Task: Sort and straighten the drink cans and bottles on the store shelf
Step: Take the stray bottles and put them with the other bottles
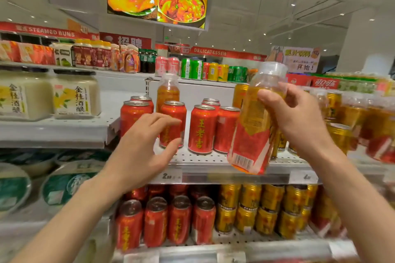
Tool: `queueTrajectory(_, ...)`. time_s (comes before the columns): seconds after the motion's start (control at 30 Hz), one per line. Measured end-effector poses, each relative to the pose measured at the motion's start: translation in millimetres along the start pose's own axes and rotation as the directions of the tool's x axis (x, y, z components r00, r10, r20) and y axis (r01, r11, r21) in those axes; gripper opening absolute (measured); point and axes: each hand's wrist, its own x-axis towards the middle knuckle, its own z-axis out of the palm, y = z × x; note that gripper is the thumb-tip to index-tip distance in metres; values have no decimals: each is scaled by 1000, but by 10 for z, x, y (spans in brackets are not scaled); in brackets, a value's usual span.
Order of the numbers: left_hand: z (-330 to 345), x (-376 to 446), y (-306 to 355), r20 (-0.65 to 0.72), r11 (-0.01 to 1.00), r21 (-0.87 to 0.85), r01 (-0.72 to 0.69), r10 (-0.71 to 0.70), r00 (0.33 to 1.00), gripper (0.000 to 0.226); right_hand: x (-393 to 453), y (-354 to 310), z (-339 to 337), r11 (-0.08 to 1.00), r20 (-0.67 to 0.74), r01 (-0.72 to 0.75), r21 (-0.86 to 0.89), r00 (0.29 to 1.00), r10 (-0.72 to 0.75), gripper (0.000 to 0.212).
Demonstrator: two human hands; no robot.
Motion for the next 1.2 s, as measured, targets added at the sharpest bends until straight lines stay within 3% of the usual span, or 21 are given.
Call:
queueTrajectory(0.13,245,-618,59,49,929,-314,196,-190,981,32,-691,378,50,996,-24,-83,-34,996,82,54)
queueTrajectory(0.27,574,-1154,142,200,763,-489,423,-374,906,35,-1368,769,84,979,-8,-195,-58,981,195,68)
queueTrajectory(0.4,894,-1502,292,232,622,-547,560,-531,815,31,-1811,1065,52,953,-46,-300,-39,953,298,50)
queueTrajectory(0.5,1138,-1616,460,272,577,-519,630,-588,762,28,-1994,1294,-99,928,-41,-369,-44,929,367,52)
queueTrajectory(0.97,2653,-1008,2097,331,540,-480,691,-618,713,26,-1853,2503,-1956,869,3,-488,-86,872,490,72)
queueTrajectory(1.2,3052,-706,2415,314,547,-486,682,-619,720,26,-1681,2840,-2449,854,-10,-519,-49,855,519,75)
